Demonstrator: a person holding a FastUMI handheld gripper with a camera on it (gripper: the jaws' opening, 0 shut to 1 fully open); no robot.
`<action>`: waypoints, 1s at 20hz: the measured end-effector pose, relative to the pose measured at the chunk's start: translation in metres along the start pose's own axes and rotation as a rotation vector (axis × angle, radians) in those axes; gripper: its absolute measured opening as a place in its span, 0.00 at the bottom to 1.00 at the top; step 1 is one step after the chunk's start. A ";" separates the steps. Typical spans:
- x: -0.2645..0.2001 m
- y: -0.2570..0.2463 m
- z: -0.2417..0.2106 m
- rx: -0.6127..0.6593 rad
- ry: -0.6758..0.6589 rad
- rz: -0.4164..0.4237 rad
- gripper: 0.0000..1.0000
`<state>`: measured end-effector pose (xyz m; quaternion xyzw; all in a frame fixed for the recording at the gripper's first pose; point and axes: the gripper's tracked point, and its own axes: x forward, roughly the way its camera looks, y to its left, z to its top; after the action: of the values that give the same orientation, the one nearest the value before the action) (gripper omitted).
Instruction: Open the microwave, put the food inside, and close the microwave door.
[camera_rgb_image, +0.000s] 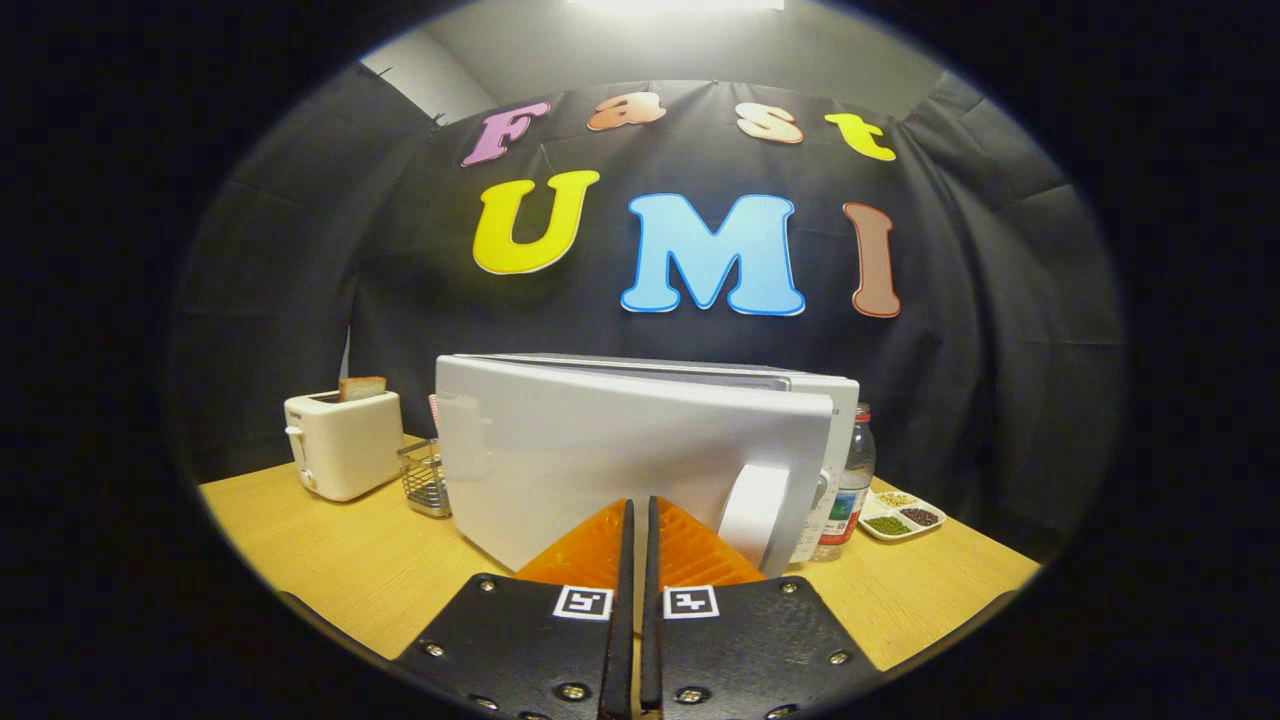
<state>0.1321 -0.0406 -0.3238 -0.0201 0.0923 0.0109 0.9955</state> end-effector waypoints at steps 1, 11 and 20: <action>0.009 -0.005 0.000 0.001 0.004 -0.016 0.04; 0.102 -0.040 -0.004 0.048 0.022 -0.147 0.04; 0.091 -0.028 0.000 0.006 0.033 -0.138 0.05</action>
<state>0.2222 -0.0673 -0.3396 -0.0234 0.1074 -0.0584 0.9922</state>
